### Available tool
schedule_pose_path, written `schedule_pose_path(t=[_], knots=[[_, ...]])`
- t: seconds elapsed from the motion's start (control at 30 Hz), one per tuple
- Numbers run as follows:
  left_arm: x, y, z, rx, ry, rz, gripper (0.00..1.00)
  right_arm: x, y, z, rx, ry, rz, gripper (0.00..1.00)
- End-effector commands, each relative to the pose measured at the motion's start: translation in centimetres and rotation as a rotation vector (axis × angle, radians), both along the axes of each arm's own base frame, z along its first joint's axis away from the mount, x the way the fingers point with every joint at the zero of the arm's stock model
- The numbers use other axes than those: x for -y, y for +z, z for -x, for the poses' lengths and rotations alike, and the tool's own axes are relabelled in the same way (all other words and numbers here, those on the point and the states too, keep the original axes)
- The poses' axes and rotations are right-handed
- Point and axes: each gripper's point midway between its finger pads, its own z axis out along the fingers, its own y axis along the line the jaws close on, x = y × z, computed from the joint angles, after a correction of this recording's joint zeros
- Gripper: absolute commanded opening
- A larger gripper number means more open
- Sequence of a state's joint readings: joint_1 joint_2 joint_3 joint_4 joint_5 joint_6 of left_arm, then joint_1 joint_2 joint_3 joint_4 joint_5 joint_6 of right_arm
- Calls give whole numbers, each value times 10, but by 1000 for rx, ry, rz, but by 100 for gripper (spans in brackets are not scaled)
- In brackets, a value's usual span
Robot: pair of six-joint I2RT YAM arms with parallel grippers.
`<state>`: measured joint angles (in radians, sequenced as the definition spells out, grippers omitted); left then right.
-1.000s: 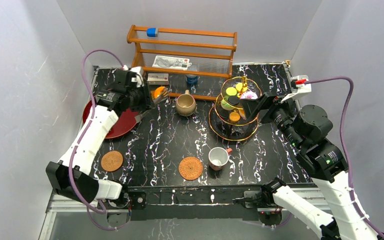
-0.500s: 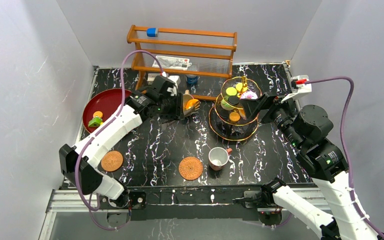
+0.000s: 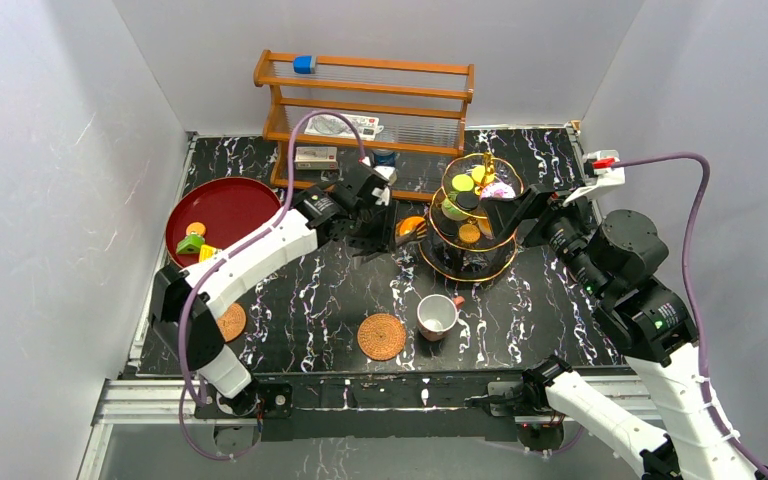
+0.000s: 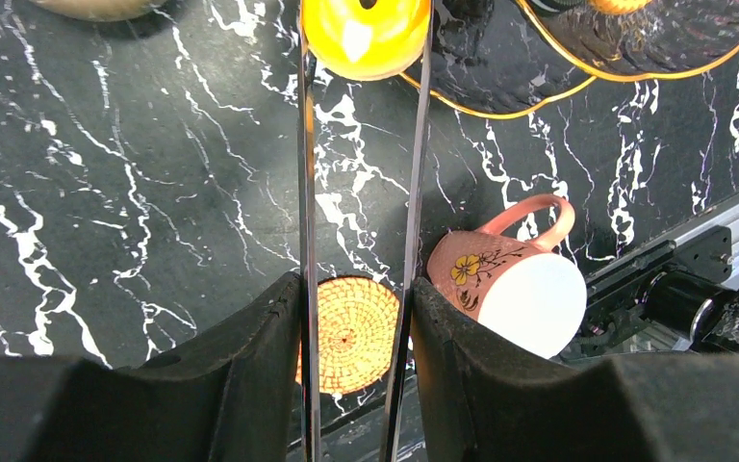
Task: Serve the afternoon tea
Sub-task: Place the desert on the desert table.
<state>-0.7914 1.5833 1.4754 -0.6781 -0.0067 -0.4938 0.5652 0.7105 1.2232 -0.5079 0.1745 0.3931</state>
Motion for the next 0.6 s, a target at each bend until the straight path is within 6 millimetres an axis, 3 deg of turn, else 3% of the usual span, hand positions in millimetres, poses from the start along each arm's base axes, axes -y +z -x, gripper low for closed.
schedule_pose_path(t=[0.0, 0.57], knots=[[24, 16, 3, 14, -49, 62, 34, 6, 28, 6, 71, -11, -48, 98], [58, 7, 15, -27, -134, 89, 34, 6, 28, 6, 75, -11, -49, 99]])
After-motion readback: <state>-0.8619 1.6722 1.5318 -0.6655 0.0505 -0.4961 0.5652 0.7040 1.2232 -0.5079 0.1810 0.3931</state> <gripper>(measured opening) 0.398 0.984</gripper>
